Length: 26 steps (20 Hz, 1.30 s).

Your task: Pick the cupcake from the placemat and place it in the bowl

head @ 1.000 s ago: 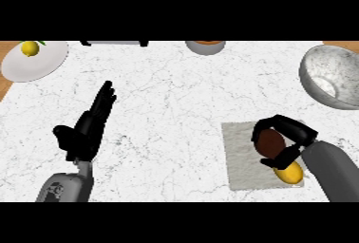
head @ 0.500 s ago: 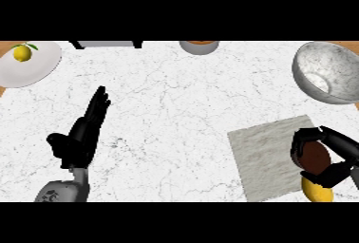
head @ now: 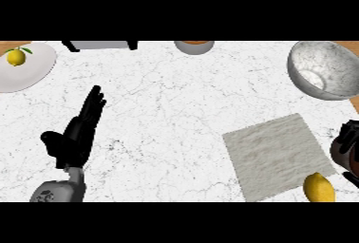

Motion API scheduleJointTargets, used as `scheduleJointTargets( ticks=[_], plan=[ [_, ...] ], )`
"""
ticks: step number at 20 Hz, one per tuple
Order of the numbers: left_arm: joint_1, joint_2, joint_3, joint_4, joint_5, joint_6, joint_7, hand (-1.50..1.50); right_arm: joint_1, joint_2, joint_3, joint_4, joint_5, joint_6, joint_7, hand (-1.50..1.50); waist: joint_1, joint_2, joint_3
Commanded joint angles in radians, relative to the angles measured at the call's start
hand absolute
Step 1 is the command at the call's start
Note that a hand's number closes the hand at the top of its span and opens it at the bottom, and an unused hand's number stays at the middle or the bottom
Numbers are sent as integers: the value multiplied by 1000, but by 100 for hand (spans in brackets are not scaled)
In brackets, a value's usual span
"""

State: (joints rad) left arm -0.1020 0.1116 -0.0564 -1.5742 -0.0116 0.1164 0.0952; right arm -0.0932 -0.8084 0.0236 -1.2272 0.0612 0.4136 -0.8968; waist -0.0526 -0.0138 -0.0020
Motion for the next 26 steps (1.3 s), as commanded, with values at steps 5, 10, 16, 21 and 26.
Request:
scheduleJointTargets(
  ticks=[5,10,16,21,26],
  plan=[
    [30,-21,-31,8,-22,0,-26,0,162,-203,-245,-286,-317,151,25,150,7,4,0],
    [-25,-14,7,68,0,-26,-50,0,208,-230,-379,-418,-444,141,260,150,31,10,1],
    [-39,-38,-35,30,-39,-11,-5,0,-18,-253,-372,-367,-570,98,561,150,58,14,1],
    [-67,-26,3,104,-8,-56,-45,0,-175,-242,-309,-246,-501,111,617,150,62,17,1],
    [-41,-25,-17,7,-6,-60,0,0,-257,-195,-209,-150,-183,-45,509,150,85,20,3]
  ],
)
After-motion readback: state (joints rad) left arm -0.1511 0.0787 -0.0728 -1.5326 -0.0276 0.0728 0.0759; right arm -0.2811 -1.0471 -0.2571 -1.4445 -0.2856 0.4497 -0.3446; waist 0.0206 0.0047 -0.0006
